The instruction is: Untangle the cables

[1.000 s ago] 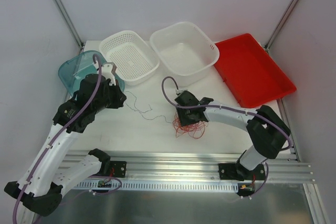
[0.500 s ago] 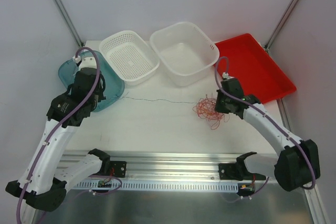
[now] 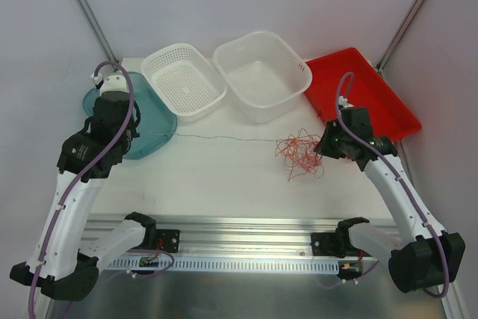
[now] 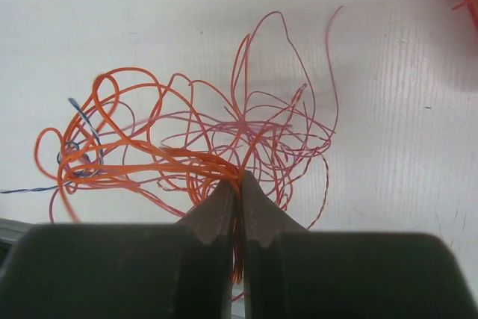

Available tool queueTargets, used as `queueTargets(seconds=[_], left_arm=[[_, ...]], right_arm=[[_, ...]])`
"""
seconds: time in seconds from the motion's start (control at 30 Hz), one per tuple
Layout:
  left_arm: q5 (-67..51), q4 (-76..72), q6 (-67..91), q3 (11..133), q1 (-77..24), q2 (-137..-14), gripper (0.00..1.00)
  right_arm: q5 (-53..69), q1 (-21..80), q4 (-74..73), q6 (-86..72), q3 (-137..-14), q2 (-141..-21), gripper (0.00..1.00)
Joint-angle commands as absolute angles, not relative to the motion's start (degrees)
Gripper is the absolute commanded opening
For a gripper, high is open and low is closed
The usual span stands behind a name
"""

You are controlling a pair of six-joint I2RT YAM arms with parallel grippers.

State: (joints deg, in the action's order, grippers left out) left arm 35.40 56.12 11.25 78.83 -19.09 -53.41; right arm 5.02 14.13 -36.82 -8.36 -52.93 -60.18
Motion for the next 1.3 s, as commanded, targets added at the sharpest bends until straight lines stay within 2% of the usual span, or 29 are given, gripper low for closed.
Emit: queueTargets(seconds=[0.0, 0.13, 0.37, 0.5, 0.53, 0.63, 0.8, 0.83, 0.87, 0.9, 0.93, 0.97, 1.03, 1.07, 1.2, 1.27], left_arm=[[41.4, 57.0, 7.0, 81.8, -17.1, -52.6, 0.0], [43.2, 57.2, 5.1, 82.1, -14.8, -51.2, 0.0], [24.1, 56.3, 9.4, 79.3, -14.9, -50.9, 0.0], [2.3, 49.9, 11.9, 74.9, -14.8, -49.5, 0.0], [-7.0, 47.3, 13.0, 71.1, -14.9, -49.0, 0.0], [-17.5, 39.5, 18.0, 62.2, -15.1, -49.3, 0.0], [-15.9, 35.0, 19.3, 53.4, -15.7, -50.6, 0.01], [-15.4, 35.0, 19.1, 52.2, -15.8, -50.8, 0.05], [-15.3, 35.0, 18.7, 51.9, -15.7, -51.0, 0.2], [-15.8, 35.0, 18.2, 51.5, -15.8, -51.1, 0.27], [-16.3, 35.0, 18.0, 51.4, -15.8, -51.0, 0.32], [-17.0, 35.0, 17.8, 51.4, -15.8, -51.0, 0.44], [-18.9, 34.9, 17.4, 51.7, -16.1, -51.0, 0.53], [-20.4, 34.8, 17.3, 51.7, -16.3, -51.2, 0.62], [-23.5, 33.6, 18.1, 53.3, -19.8, -52.5, 0.77], [-22.4, 32.0, 18.5, 53.8, -23.4, -54.0, 0.79]], right_arm=[[4.1, 9.2, -41.1, -7.6, -54.2, -59.2, 0.01], [9.3, 3.9, -40.1, -8.7, -51.9, -57.2, 0.01], [15.1, 6.4, -38.7, -7.3, -51.9, -57.6, 0.01], [18.1, 9.9, -39.0, -5.1, -51.5, -60.7, 0.01], [18.1, 11.0, -38.6, -5.1, -51.1, -61.4, 0.01], [15.6, 17.1, -36.1, -7.0, -49.3, -63.6, 0.01], [10.7, 25.0, -32.7, -9.3, -48.4, -67.7, 0.08], [10.2, 25.4, -32.8, -9.4, -48.6, -68.6, 0.11], [9.8, 26.0, -33.0, -9.3, -48.8, -69.0, 0.18], [9.1, 26.1, -33.1, -9.1, -49.0, -69.2, 0.23], [9.1, 26.3, -33.6, -8.4, -49.9, -69.3, 0.34], [9.0, 26.5, -34.4, -8.1, -50.4, -69.2, 0.4], [7.9, 27.2, -35.6, -7.1, -52.5, -68.6, 0.51], [7.5, 27.2, -36.8, -6.9, -53.2, -68.3, 0.54], [7.5, 27.7, -39.0, -6.2, -55.7, -66.6, 0.64], [7.4, 27.8, -39.8, -6.1, -56.8, -65.9, 0.66]])
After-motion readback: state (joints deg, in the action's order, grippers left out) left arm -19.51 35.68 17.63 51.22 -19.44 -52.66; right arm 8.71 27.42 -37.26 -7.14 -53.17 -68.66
